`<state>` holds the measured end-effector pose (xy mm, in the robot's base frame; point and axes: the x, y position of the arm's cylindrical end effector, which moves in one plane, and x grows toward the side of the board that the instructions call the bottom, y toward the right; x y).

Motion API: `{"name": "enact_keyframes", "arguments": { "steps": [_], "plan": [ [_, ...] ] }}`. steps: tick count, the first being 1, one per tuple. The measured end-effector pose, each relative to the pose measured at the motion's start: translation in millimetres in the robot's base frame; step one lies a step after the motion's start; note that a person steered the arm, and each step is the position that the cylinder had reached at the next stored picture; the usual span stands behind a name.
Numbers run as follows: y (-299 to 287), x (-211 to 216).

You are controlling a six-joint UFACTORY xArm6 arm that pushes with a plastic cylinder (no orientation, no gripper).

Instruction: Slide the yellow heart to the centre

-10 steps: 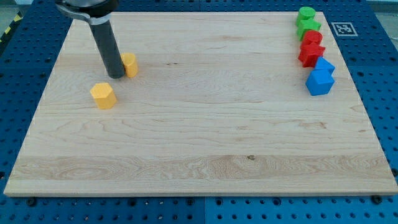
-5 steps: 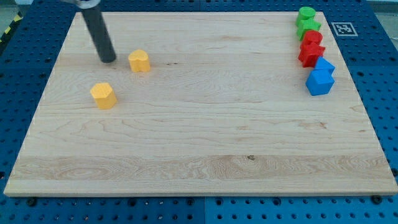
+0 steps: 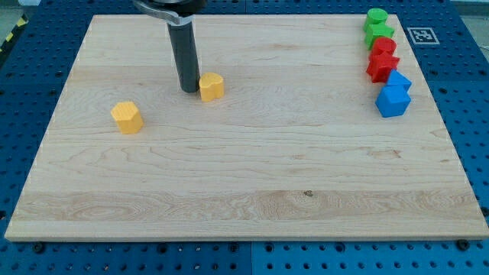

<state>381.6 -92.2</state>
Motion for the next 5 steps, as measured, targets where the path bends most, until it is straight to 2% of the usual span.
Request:
{"name": "enact_keyframes", "arguments": {
  "steps": [1, 2, 5],
  "plan": [
    [8, -12],
    [9, 14],
    [44, 12]
  ]
}}
